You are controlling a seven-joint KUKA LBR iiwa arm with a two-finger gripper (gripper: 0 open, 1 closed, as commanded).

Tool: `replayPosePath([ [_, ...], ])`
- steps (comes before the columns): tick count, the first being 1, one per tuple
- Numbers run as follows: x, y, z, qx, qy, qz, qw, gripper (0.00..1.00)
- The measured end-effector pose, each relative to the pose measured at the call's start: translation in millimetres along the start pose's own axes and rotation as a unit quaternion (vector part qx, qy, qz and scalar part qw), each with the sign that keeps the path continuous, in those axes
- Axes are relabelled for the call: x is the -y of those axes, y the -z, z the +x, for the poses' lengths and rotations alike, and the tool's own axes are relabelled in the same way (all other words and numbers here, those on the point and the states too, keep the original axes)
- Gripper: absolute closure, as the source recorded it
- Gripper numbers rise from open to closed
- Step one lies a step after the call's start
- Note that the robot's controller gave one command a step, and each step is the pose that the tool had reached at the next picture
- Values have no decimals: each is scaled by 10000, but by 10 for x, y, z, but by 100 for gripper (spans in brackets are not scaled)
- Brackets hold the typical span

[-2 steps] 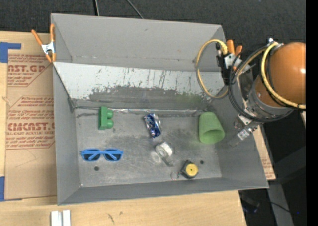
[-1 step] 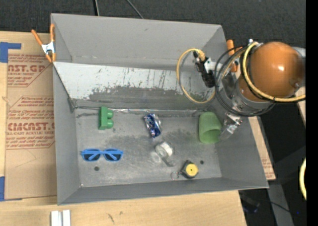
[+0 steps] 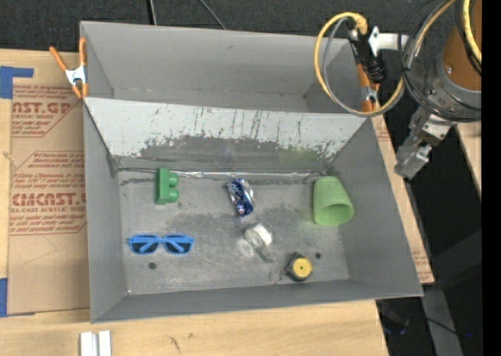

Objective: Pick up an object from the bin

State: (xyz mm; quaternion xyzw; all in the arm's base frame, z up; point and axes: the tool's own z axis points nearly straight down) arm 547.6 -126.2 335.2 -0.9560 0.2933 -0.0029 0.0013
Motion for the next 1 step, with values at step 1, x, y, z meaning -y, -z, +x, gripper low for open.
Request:
replayPosePath([
  [1,43,-963,-194,70,2173,-9,9761,100],
])
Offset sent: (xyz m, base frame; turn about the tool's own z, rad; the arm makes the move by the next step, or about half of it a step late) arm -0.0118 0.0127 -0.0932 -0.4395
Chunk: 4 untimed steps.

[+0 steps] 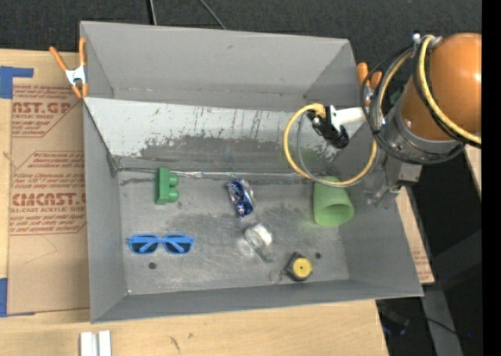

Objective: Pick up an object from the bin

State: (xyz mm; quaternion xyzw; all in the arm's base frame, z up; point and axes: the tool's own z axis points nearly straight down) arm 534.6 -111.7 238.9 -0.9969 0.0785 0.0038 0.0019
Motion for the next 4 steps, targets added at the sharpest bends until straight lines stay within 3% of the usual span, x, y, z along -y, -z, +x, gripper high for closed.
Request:
replayPosePath([
  [1,175,-868,-587,13,778,4,9970,100],
  [2,166,-841,-564,-16,759,-6,9971,0],
  [3,703,-1315,467,-29,775,12,9970,0],
  [4,-90,-1324,306,-27,740,-11,9973,0],
])
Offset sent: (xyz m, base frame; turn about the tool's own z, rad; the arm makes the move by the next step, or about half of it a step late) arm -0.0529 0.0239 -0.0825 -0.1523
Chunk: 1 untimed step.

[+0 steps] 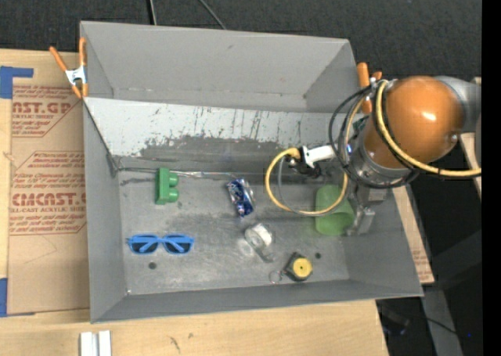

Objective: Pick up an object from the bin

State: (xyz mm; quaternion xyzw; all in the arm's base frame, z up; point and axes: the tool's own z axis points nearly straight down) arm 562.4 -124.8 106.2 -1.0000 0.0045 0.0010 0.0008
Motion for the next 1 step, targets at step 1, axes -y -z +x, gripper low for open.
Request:
replayPosePath([
  [1,-74,-217,311,7,-43,13,10000,0],
])
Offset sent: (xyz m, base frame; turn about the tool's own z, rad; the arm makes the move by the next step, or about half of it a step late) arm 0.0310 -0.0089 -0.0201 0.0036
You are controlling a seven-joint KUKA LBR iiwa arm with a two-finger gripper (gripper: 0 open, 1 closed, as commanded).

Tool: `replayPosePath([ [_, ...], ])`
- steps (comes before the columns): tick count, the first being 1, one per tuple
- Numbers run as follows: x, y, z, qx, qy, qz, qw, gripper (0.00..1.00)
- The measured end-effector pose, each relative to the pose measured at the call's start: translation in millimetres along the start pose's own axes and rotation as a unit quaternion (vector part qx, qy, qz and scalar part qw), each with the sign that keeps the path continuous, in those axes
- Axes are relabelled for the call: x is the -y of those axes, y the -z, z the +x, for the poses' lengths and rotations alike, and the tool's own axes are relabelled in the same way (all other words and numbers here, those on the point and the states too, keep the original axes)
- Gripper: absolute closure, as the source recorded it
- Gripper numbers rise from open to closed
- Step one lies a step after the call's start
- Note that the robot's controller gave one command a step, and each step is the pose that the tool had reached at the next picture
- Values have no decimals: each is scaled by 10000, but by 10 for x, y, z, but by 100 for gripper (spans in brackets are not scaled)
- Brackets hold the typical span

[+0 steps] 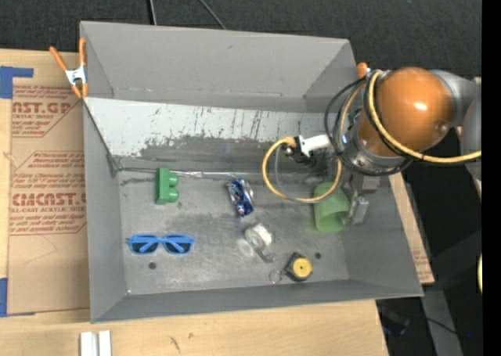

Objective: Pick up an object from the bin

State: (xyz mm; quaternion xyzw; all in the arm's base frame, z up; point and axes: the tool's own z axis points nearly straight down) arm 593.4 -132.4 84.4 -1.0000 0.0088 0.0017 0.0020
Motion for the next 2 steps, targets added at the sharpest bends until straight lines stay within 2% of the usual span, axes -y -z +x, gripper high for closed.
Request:
replayPosePath([
  [1,10,41,15,-35,17,-5,10000,100],
  [2,-37,1600,-85,-44,-72,-10,10000,100],
])
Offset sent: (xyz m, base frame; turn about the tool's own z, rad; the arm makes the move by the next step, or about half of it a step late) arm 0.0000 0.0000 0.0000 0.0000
